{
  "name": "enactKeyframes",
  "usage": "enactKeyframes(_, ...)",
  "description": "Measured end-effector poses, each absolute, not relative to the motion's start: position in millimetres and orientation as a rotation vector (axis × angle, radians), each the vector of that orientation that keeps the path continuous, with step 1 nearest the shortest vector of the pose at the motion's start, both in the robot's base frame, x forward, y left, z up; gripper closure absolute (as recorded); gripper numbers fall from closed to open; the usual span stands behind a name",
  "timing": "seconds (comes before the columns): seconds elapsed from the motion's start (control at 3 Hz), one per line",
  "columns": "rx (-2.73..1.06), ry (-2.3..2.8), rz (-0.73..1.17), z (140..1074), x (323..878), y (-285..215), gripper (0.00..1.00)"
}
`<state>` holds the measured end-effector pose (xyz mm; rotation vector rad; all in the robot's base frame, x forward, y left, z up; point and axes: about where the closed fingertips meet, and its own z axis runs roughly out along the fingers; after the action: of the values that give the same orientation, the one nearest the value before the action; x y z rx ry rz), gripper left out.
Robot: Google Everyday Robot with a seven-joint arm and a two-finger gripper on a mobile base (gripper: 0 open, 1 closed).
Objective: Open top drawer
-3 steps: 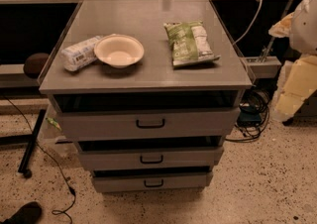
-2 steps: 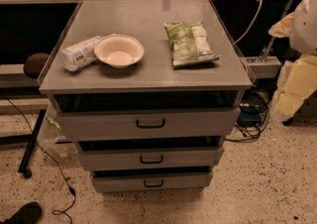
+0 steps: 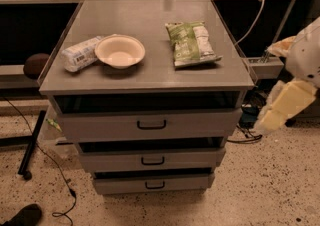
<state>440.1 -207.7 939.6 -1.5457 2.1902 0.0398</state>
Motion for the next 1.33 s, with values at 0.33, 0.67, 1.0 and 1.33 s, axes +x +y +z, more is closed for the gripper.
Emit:
enactKeyframes(0.33, -1.342, 2.197, 0.191, 902.2, 439.4, -189.4, 0.0)
enactKeyframes(0.67, -1.119, 2.195, 0.319, 876.8, 447.6, -163.6, 0.0)
enactKeyframes(1.0, -0.943, 2.179, 0.387, 856.3, 453.8, -137.0, 0.0)
enactKeyframes(1.33, -0.895, 2.139, 0.34, 863.8, 469.3, -139.5, 0.0)
